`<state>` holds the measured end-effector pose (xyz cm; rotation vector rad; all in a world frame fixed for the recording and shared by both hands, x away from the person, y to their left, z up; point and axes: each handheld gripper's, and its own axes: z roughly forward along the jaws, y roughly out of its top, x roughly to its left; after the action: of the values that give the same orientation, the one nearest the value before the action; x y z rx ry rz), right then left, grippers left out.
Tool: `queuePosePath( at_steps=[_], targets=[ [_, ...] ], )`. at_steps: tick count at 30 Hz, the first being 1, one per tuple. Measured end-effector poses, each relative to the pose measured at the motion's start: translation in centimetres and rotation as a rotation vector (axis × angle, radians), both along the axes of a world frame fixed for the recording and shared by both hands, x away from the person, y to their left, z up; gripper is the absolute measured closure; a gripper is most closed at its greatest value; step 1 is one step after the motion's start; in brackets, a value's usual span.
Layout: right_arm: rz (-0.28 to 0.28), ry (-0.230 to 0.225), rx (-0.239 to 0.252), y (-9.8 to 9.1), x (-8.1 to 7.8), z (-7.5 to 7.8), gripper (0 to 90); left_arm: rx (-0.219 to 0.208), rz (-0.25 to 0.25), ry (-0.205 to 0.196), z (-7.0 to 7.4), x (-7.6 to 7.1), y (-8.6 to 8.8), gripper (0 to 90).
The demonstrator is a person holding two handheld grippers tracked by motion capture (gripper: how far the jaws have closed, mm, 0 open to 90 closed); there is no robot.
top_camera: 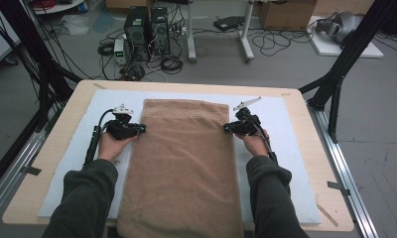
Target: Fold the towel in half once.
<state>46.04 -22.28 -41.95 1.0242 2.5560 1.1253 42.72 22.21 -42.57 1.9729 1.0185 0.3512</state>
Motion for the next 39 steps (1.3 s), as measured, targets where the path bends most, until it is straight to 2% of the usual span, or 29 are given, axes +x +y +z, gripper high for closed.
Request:
queuePosePath(
  at_steps=[5,8,10,11,14,18,20,21,22,24,25,27,30,33,35,37,39],
  targets=[
    [0.045,-0.025,0.047,-0.8,-1.4,2.7,85.4,-0.085,-0.057,-0.029,2.1,-1.7,0.9,86.7],
    [0.072,-0.036,0.055,-1.2,-2.9,4.1,85.1,-0.076,-0.111,-0.051,3.6,-3.4,0.9,86.7],
    [0.102,-0.065,0.045,-1.3,-4.4,4.8,84.9,-0.068,-0.133,-0.060,4.0,-5.1,1.0,86.7],
    [0.116,-0.066,0.057,-1.4,-5.5,5.0,84.9,-0.059,-0.140,-0.060,4.0,-5.7,1.0,86.6],
    [0.151,-0.048,0.060,-1.5,-7.9,4.6,84.9,-0.039,-0.165,-0.047,3.2,-8.0,1.2,86.6],
    [0.169,0.006,0.057,-1.6,-10.4,2.3,84.9,-0.013,-0.191,-0.030,1.4,-10.7,1.1,86.6],
    [0.176,0.031,0.038,-1.6,-11.3,0.9,84.9,-0.014,-0.197,-0.020,0.7,-11.4,1.0,86.5],
    [0.175,0.043,0.035,-1.7,-11.5,0.3,84.8,0.002,-0.208,-0.006,0.2,-11.6,0.9,86.2],
    [0.174,0.053,0.033,-1.7,-11.7,-0.3,84.5,0.023,-0.215,0.003,-0.1,-11.7,0.7,85.6],
    [0.167,0.073,0.037,-1.8,-11.9,-1.2,82.6,0.015,-0.227,0.003,-0.4,-11.8,0.8,82.6],
    [0.167,0.079,0.045,-1.9,-11.8,-1.4,78.6,0.006,-0.232,0.011,-0.4,-11.7,0.9,77.5],
    [0.154,0.072,0.060,-2.0,-11.8,-1.0,66.1,-0.008,-0.218,0.002,0.1,-11.6,1.2,66.1],
    [0.154,0.032,0.076,-2.2,-11.5,0.3,59.3,-0.019,-0.213,-0.019,1.4,-10.8,1.5,59.4],
    [0.117,-0.016,0.064,-2.2,-10.3,1.7,54.1,-0.034,-0.202,-0.042,2.8,-9.4,1.4,57.8],
    [0.094,-0.030,0.067,-2.1,-9.3,2.1,53.2,-0.052,-0.171,-0.060,3.4,-8.0,1.1,56.9],
    [0.085,-0.037,0.051,-1.6,-8.1,2.3,52.3,-0.069,-0.154,-0.052,3.5,-6.6,0.7,55.0],
    [0.071,-0.034,0.032,-1.1,-6.9,2.1,49.5,-0.044,-0.134,-0.027,3.2,-5.1,0.1,51.7]
  ],
)
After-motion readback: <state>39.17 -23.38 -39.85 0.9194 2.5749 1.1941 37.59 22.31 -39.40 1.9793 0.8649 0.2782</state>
